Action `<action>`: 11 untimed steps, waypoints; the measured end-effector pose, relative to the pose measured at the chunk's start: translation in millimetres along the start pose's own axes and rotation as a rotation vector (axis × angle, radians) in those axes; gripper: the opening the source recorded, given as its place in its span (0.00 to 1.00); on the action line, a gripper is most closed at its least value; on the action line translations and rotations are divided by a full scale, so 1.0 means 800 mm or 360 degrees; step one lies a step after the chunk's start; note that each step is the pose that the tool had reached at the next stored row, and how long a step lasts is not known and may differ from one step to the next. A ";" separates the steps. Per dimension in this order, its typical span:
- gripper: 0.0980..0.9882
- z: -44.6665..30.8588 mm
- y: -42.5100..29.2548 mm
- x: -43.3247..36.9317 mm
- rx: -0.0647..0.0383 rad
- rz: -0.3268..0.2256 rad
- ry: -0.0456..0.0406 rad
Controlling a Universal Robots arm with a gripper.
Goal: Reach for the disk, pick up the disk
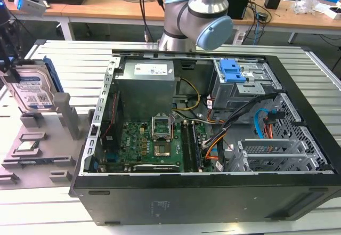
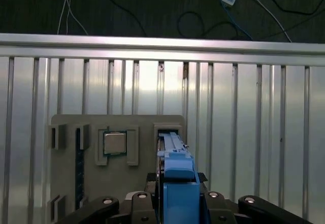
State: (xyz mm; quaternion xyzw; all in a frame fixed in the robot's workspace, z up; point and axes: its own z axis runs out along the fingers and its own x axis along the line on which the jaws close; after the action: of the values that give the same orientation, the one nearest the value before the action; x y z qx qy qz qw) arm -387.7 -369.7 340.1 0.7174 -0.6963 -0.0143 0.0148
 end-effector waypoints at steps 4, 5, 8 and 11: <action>0.30 -0.0103 0.0004 0.000 0.0000 0.0000 0.0000; 0.30 -0.0134 0.0005 0.000 0.0000 0.0000 0.0000; 0.30 -0.0198 0.0007 0.000 0.0000 0.0000 0.0000; 0.30 -0.0292 0.0010 0.000 0.0000 0.0000 0.0000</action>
State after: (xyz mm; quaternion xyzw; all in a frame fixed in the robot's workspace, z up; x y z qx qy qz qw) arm -387.6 -369.6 363.5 0.7174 -0.6963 -0.0143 0.0149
